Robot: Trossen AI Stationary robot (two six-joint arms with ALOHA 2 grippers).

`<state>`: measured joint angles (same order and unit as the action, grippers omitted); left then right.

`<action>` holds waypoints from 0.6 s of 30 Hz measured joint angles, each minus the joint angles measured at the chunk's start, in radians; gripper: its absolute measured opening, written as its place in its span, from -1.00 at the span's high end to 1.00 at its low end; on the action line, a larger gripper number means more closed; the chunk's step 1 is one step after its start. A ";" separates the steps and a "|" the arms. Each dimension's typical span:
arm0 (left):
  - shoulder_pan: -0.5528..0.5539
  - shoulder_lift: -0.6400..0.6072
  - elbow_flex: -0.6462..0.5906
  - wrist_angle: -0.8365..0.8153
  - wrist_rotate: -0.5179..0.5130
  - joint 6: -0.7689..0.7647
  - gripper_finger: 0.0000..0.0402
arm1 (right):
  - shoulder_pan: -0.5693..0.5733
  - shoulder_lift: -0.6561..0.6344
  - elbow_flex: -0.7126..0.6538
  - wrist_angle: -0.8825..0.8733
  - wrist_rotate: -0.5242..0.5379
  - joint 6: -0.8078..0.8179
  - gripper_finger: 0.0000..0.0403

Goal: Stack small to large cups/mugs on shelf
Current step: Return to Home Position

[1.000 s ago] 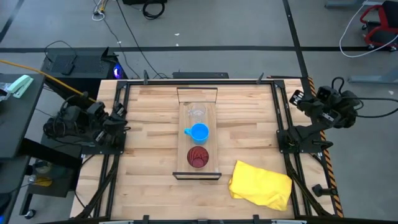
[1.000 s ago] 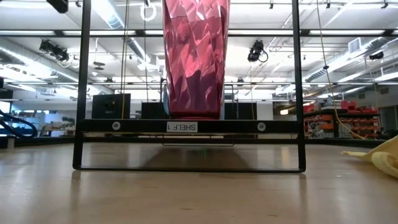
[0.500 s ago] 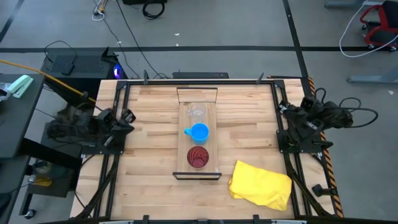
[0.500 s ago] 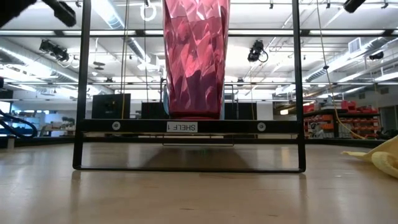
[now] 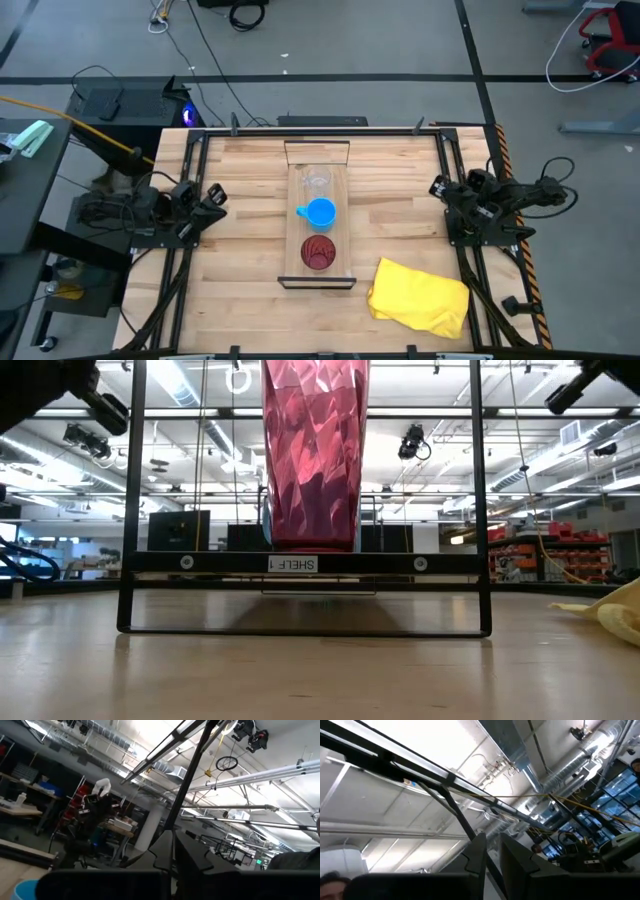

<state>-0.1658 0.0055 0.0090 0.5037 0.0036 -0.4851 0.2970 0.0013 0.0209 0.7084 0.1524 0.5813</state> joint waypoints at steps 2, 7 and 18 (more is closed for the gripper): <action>0.000 0.000 0.000 0.000 0.001 0.014 0.88 | 0.000 0.000 -0.012 -0.006 0.000 -0.002 0.72; 0.000 0.000 0.000 -0.121 0.001 0.052 0.85 | 0.000 0.000 -0.010 -0.051 -0.010 -0.021 0.72; 0.000 0.001 -0.001 -0.477 -0.016 0.115 0.86 | 0.000 0.000 -0.013 -0.476 -0.019 -0.220 0.72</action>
<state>-0.1655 0.0065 0.0082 0.0269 -0.0125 -0.3701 0.2966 0.0010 0.0074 0.2327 0.1333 0.3608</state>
